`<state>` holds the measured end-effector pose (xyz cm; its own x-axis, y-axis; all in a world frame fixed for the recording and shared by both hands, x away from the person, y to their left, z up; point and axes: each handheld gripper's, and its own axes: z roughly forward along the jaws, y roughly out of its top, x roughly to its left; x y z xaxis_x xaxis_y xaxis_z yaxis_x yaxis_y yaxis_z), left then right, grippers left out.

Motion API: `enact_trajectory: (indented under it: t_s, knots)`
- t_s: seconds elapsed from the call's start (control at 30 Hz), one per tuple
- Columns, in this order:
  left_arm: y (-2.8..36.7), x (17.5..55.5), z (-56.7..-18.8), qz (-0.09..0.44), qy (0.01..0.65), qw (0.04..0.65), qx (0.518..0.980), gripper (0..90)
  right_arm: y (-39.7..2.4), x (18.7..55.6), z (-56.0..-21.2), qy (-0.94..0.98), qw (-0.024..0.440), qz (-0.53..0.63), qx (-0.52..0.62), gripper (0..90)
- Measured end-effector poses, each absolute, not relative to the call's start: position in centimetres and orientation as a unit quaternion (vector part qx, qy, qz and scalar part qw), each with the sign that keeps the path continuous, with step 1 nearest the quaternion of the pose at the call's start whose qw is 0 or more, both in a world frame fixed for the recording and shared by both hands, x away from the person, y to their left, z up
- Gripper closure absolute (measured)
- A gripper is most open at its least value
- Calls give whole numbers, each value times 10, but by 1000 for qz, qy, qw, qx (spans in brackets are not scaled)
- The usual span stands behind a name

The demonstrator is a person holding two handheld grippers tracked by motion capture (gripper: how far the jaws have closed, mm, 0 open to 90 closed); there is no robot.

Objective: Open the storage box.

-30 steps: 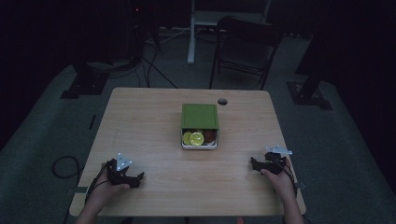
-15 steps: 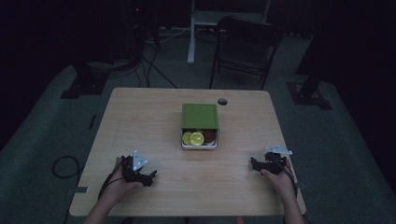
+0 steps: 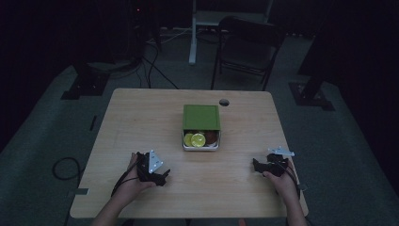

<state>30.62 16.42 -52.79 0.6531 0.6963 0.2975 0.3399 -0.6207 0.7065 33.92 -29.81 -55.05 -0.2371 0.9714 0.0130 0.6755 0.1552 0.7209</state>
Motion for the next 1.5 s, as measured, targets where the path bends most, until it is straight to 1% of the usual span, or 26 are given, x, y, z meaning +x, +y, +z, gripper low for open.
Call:
enact_trajectory:
  t_s: [0.03,0.13,0.4,0.63,0.73,0.9,1.2,1.37,1.4,1.43,1.5]
  knots:
    - [161,306,-528,283,293,307,860,68,-298,339,-550,722,237,312,570,107]
    - [154,307,-529,289,278,300,866,115,-298,339,-550,722,237,312,570,107]
    - [129,308,-529,304,239,308,869,115,-298,339,-551,722,238,312,570,107]
    - [105,309,-529,316,194,303,878,126,-298,339,-551,722,237,312,570,107]
    - [96,309,-530,331,171,294,880,134,-298,339,-551,722,238,312,570,107]
    - [85,310,-530,342,153,298,878,145,-298,339,-550,722,237,312,570,107]
    - [61,310,-527,370,98,301,874,147,-298,339,-550,722,237,312,570,107]
    - [50,312,-526,381,80,302,870,160,-298,339,-550,722,237,312,570,107]
    - [48,312,-525,385,74,302,869,170,-298,339,-550,722,237,312,570,107]
    - [46,313,-525,387,61,299,870,204,-298,339,-550,722,237,312,570,107]
    - [42,314,-525,384,53,297,873,207,-298,339,-550,722,237,312,570,107]
